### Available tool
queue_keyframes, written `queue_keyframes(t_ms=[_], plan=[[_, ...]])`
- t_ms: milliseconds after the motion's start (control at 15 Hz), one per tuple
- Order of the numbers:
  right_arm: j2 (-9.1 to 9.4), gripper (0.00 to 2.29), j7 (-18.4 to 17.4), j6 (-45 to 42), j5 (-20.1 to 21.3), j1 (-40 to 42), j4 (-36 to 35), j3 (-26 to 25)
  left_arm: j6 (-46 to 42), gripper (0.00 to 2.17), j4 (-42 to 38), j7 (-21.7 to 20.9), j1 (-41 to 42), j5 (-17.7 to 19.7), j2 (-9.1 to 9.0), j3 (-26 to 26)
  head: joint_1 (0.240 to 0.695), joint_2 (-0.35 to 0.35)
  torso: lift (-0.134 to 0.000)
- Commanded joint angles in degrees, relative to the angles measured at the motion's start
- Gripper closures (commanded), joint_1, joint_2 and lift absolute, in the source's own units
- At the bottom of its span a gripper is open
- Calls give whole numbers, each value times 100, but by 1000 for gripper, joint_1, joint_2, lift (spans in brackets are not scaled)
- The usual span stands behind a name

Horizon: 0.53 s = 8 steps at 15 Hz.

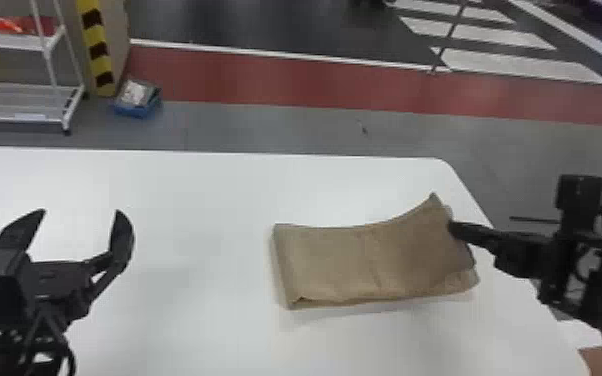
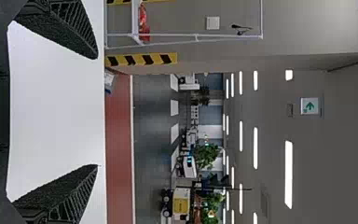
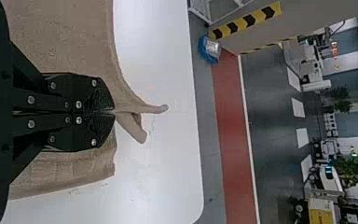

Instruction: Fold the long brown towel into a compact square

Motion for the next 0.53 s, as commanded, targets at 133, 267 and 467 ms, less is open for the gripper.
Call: queue_keyframes(t_ms=[133, 267, 467], plan=[[44, 1416, -29, -244, 481, 11, 384, 448, 7, 39, 4, -3, -9, -16, 0, -43, 695, -246, -115], [44, 1416, -38, -173, 438, -6, 208, 352, 24, 39, 22, -3, -35, -25, 0, -43, 695, -241, -115], [-9, 1382, -29, -33, 235, -33, 23, -114, 24, 39, 66, -3, -53, -33, 18, -34, 695, -244, -115]])
